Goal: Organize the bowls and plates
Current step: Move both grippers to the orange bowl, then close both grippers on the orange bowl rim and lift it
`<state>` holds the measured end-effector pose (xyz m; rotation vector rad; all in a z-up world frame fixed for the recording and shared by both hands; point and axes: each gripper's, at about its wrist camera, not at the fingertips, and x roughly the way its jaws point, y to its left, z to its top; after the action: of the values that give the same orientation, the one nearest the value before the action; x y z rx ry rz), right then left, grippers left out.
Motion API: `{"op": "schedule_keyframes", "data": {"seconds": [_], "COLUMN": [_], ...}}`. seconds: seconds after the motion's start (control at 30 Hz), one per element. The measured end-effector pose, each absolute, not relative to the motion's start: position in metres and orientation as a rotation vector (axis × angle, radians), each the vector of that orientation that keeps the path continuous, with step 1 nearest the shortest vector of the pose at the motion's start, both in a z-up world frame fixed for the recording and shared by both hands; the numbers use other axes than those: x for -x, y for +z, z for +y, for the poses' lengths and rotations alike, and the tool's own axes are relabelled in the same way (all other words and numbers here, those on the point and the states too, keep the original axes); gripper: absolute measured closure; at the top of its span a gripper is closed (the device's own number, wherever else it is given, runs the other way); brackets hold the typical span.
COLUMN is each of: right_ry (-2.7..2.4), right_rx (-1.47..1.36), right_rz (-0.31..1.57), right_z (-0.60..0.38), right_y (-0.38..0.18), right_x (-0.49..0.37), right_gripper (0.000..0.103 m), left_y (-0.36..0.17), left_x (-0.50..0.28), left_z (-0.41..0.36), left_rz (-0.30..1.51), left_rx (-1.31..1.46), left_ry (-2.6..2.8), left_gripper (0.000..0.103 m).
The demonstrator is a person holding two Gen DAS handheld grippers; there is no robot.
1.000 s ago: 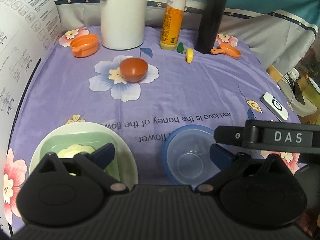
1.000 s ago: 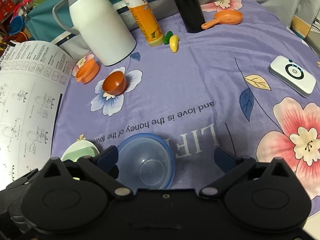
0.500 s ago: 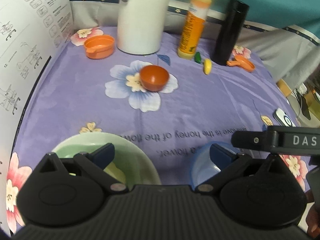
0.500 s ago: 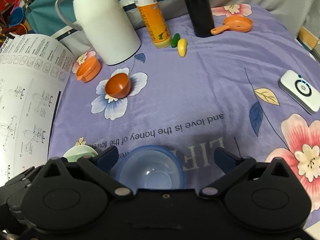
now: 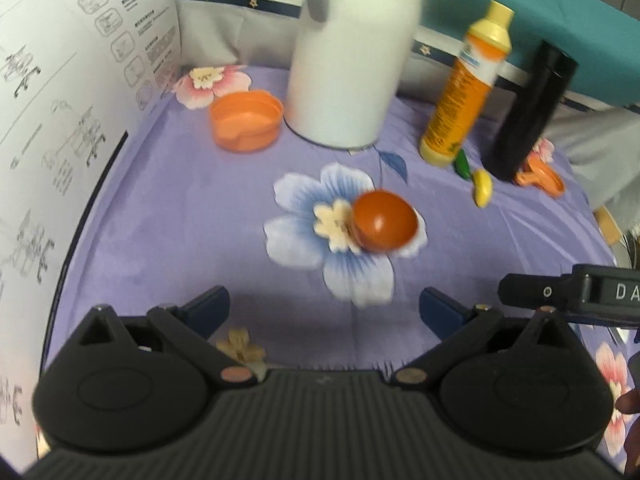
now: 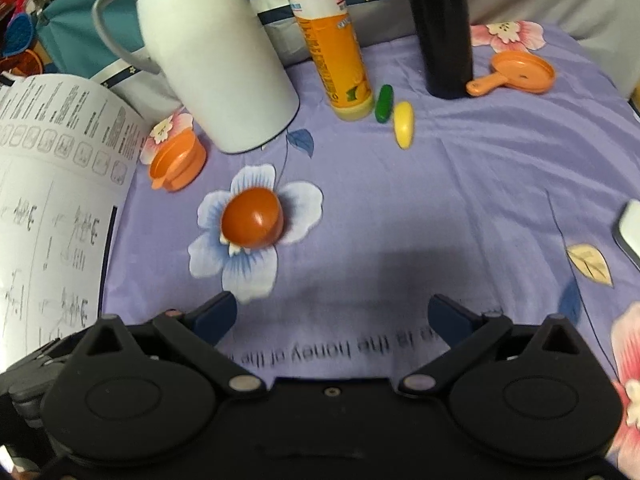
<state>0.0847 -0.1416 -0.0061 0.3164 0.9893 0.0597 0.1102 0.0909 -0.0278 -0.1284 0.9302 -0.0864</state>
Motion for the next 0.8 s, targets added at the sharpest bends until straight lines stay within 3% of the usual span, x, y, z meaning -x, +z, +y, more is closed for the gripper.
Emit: {"op": "schedule_keyframes", "data": {"seconds": [0.23, 0.33, 0.53, 0.8], "right_ry": [0.079, 0.082, 0.097, 0.165], "right_rx": [-0.334, -0.342, -0.368, -0.377], "right_rz": [0.967, 0.956, 0.972, 1.02], "right_z": [-0.13, -0.125, -0.117, -0.093], "right_y": [-0.013, -0.016, -0.028, -0.052], "right_x": [-0.128, -0.145, -0.172, -0.19], "right_gripper": [0.0, 0.007, 0.036, 0.073], "left_y": [-0.042, -0.049, -0.063, -0.079], "left_x": [-0.155, -0.172, -0.196, -0.208], "left_z": [0.088, 0.082, 0.072, 0.06], "left_rz": [0.934, 0.938, 0.953, 0.988], "left_rx": [0.106, 0.095, 0.083, 0.087], "left_ry": [-0.047, -0.056, -0.081, -0.153], "left_gripper": [0.0, 0.0, 0.015, 0.053]}}
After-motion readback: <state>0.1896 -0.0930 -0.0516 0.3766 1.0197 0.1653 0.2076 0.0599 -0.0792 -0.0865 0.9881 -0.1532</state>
